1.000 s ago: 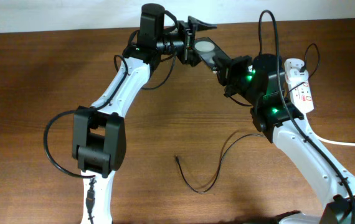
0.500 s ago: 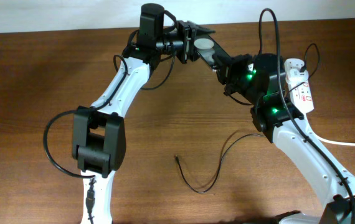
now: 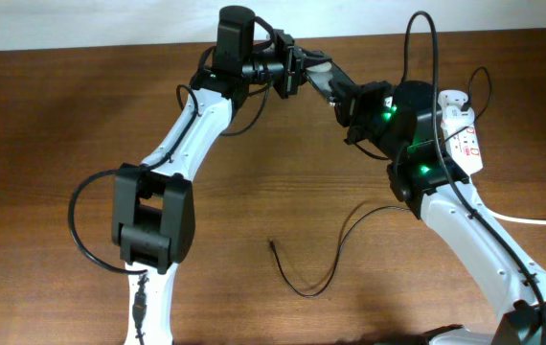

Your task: Plug charger to phone and switch on socket

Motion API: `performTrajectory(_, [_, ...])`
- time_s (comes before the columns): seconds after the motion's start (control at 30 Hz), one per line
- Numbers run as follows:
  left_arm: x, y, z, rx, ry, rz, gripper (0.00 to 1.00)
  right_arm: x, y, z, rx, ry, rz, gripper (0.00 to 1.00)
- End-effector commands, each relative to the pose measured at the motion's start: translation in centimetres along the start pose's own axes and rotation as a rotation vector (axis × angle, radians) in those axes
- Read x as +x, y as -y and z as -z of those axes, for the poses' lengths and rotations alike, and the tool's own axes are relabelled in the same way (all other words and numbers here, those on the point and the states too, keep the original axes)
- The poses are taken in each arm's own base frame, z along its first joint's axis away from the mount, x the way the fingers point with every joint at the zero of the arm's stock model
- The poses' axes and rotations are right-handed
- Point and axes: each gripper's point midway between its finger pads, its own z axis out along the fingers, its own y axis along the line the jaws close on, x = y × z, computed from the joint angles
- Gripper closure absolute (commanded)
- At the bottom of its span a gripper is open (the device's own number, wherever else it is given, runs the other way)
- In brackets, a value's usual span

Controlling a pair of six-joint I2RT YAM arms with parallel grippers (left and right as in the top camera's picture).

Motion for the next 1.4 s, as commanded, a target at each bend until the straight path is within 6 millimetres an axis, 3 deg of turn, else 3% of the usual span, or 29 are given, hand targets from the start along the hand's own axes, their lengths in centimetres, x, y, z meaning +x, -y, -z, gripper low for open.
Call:
performTrajectory(0.0, [0.0,0.5,0.1,0.007,0.0,0.041,1.0,0.7,-0.9,0.2,-0.018,-0.025,0.066,0.73])
performTrajectory(0.1, [-0.4,0.6,0.5,0.011,0.007,0.043,1.0,0.7,-0.9,0.2,-0.018,-0.023,0.066,0.51])
performTrajectory(0.27, [-2.4,1.0,2.8,0.032,0.041,0.051,1.0,0.6,-0.9,0.2,-0.019,-0.02,0.065,0.37])
performTrajectory(0.43, [-4.0,1.4,5.5,0.046,0.048,-0.126,1.0,0.5,-1.0,0.2,-0.02,-0.016,0.065,0.29])
performTrajectory(0.5, [-4.2,1.5,6.8,0.055,0.016,-0.144,1.0,-0.5,-1.1,0.4,-0.024,0.006,0.112,0.24])
performTrajectory(0.6, [-5.0,1.8,10.0,0.078,-0.014,-0.288,1.0,-1.2,-1.3,0.9,-0.025,-0.037,0.144,0.06])
performTrajectory(0.63, [-5.0,1.8,10.8,0.087,-0.031,-0.371,1.0,-1.1,-1.3,1.1,-0.025,-0.062,0.227,0.01])
performTrajectory(0.7, [-4.1,1.8,12.1,0.114,-0.101,-0.556,1.0,0.2,-0.9,1.2,-0.038,-0.14,0.534,0.01])
performTrajectory(0.77, [-3.3,1.7,13.1,0.144,-0.159,-0.675,1.0,1.2,-0.5,1.4,-0.044,-0.206,0.625,0.01])
performTrajectory(0.83, [-2.9,1.7,14.2,0.171,-0.193,-0.757,1.0,2.1,1.1,1.7,-0.016,-0.278,0.732,0.01])
performTrajectory(0.97, [-3.6,1.8,16.0,0.185,-0.177,-0.789,1.0,3.4,8.2,3.5,0.188,-0.474,0.879,0.04])
performTrajectory(1.0, [-4.0,1.8,16.6,0.191,-0.163,-0.834,1.0,4.6,10.6,4.5,0.251,-0.56,0.945,0.07])
performTrajectory(1.07, [-4.4,1.8,17.2,0.191,-0.15,-0.833,1.0,6.7,13.6,5.6,0.333,-0.663,1.021,0.08])
performTrajectory(1.2, [-4.5,1.9,17.4,0.191,-0.146,-0.832,1.0,9.4,18.9,6.8,0.61,-0.656,1.215,0.08])
performTrajectory(1.37, [-4.5,1.9,17.4,0.191,-0.145,-0.832,1.0,12.6,22.2,8.4,0.746,-0.662,1.452,0.08])
